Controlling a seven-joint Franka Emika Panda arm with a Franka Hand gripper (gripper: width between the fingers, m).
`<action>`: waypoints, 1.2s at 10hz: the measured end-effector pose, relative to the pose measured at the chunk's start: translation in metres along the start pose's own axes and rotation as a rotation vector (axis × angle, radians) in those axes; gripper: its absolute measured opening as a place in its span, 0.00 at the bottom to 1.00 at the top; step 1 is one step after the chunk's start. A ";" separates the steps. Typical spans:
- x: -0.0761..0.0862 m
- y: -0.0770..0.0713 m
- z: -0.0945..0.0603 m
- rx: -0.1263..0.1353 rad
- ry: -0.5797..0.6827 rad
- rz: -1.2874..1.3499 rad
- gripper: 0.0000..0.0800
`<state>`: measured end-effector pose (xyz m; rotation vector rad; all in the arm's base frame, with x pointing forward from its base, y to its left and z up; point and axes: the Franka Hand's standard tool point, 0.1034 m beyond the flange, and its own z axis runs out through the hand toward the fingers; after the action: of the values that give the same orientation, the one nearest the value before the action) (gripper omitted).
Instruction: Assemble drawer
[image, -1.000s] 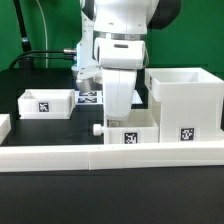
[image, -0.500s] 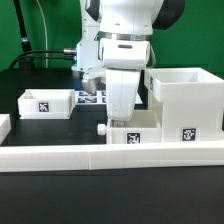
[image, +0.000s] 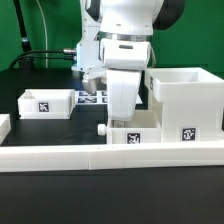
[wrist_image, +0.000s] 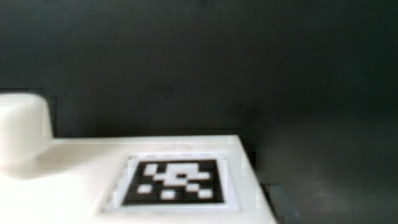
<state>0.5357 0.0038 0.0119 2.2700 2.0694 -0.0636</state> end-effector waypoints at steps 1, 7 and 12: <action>0.000 -0.001 -0.001 0.005 -0.004 0.005 0.06; 0.001 -0.002 0.000 0.023 -0.009 0.003 0.06; 0.004 -0.003 -0.001 0.028 -0.008 -0.006 0.06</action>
Offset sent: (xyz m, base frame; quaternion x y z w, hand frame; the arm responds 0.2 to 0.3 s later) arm 0.0000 0.0000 0.0000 0.0000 0.0000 0.0000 1.0000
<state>0.5333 0.0078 0.0122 2.2756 2.0853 -0.1027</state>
